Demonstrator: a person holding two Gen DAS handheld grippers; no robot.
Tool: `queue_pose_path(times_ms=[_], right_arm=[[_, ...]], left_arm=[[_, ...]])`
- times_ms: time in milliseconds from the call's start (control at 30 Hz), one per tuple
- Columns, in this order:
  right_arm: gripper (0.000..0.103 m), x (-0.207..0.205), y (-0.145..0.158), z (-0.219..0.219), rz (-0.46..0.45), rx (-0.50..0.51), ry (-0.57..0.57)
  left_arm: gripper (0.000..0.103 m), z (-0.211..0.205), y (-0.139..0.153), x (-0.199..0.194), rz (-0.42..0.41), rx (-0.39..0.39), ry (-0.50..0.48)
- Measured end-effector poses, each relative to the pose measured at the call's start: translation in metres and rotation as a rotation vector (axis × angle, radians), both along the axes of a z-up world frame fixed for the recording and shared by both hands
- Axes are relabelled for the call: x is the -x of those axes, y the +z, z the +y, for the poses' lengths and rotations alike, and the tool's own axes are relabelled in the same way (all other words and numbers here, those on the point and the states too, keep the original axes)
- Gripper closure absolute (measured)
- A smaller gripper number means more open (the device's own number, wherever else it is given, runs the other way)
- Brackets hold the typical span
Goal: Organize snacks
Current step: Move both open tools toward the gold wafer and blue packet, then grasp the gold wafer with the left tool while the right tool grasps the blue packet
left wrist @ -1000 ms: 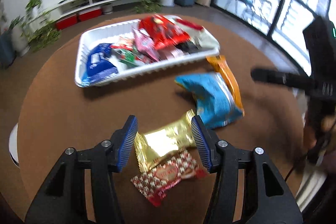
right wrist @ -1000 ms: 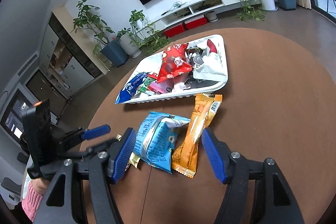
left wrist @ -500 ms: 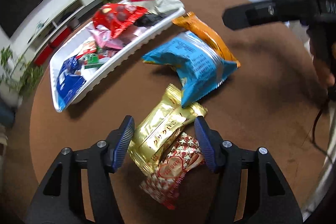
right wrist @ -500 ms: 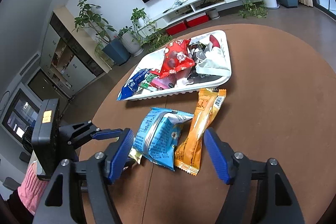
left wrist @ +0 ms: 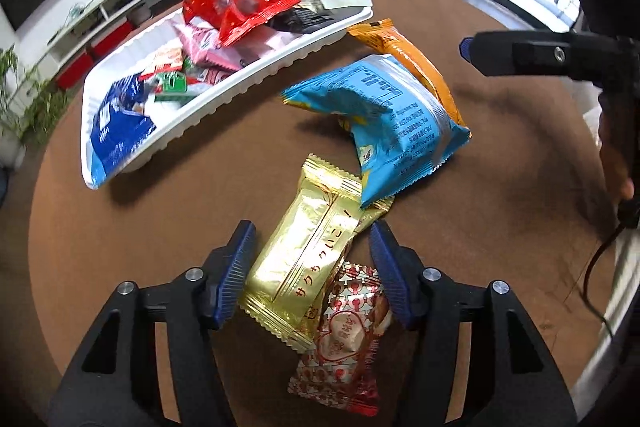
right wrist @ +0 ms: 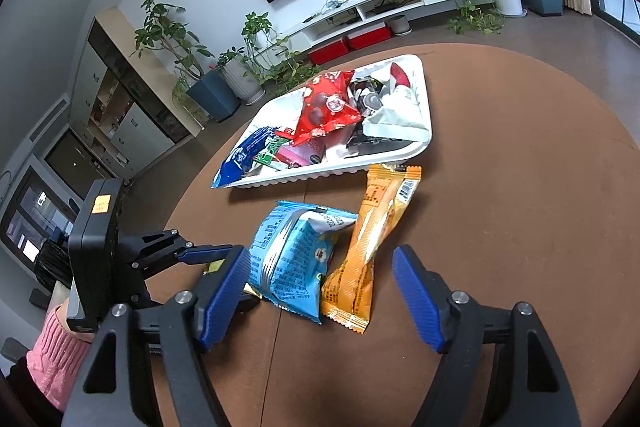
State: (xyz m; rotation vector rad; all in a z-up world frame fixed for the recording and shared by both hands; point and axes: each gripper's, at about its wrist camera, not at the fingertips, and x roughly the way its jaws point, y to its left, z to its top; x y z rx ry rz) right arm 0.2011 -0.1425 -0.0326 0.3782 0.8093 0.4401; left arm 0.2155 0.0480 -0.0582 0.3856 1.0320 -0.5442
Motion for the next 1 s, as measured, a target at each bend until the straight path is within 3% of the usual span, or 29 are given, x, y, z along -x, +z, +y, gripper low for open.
queue_pose_path(times_ms=[433, 500, 800, 900, 1000], right_arm=[[0.027, -0.003, 0.008, 0.047, -0.049, 0.104, 0.097], [0.027, -0.008, 0.005, 0.050, -0.037, 0.122, 0.101], [0.027, -0.034, -0.013, 0.053, 0.051, 0.091, 0.071], [0.031, -0.037, -0.014, 0.055, 0.064, 0.099, 0.059], [0.049, -0.037, -0.016, 0.058, 0.069, 0.111, 0.068]], left_arm=[[0.068, 0.006, -0.002, 0.010, 0.007, 0.065, 0.054], [0.072, 0.009, -0.001, 0.014, 0.004, 0.073, 0.069], [0.073, 0.019, 0.000, 0.026, -0.001, 0.120, 0.121], [0.073, 0.022, 0.001, 0.030, -0.001, 0.131, 0.132], [0.073, 0.020, 0.001, 0.030, -0.008, 0.129, 0.140]])
